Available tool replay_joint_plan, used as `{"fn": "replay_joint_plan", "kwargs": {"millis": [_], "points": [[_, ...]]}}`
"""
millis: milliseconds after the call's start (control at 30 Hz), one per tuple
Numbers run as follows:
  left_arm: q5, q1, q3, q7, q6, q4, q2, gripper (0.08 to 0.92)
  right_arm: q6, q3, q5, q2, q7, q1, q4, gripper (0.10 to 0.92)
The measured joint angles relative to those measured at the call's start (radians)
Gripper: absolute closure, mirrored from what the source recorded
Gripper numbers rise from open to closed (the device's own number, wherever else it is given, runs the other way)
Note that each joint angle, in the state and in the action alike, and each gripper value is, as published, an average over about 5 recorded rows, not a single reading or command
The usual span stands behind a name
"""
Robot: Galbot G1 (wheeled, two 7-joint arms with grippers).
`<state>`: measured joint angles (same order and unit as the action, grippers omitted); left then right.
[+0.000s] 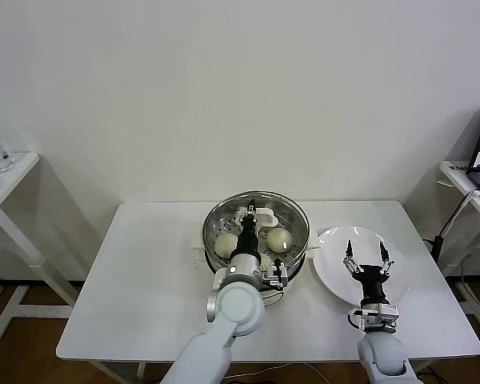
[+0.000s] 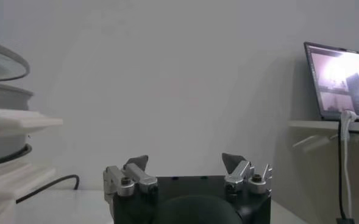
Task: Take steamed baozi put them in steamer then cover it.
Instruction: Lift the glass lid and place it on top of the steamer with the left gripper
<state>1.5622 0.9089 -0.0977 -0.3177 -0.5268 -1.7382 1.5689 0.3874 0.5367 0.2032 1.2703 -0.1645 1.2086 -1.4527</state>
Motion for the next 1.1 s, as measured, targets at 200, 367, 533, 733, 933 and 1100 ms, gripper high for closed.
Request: {"fn": "replay_joint_plan", "kwargs": {"millis": [200,367,533,733,933,1100], "points": [[0.015,0.001,0.001,-0.001,0.007,0.014,0.003,0.809,0.001,0.0,0.0,0.001,0.0,-0.001,0.002,0.203],[0.024,0.003,0.003,0.0,0.01,0.024,0.005,0.809,0.001,0.001,0.0,0.0,0.0,-0.004,0.003,0.203],[0.033,0.004,0.005,0.005,0.014,0.036,0.009,0.809,0.002,0.001,0.0,-0.001,0.0,-0.005,0.003,0.203],[0.043,0.003,0.008,0.011,0.021,0.046,0.01,0.809,0.004,0.002,0.0,-0.001,0.001,-0.005,0.003,0.203],[0.056,0.008,0.014,0.012,0.028,0.047,0.009,0.809,0.004,0.002,0.0,-0.001,0.001,-0.006,0.003,0.203],[0.065,0.015,0.017,0.008,0.035,0.045,0.01,0.809,0.004,0.001,0.0,-0.002,0.001,-0.01,0.003,0.203]]}}
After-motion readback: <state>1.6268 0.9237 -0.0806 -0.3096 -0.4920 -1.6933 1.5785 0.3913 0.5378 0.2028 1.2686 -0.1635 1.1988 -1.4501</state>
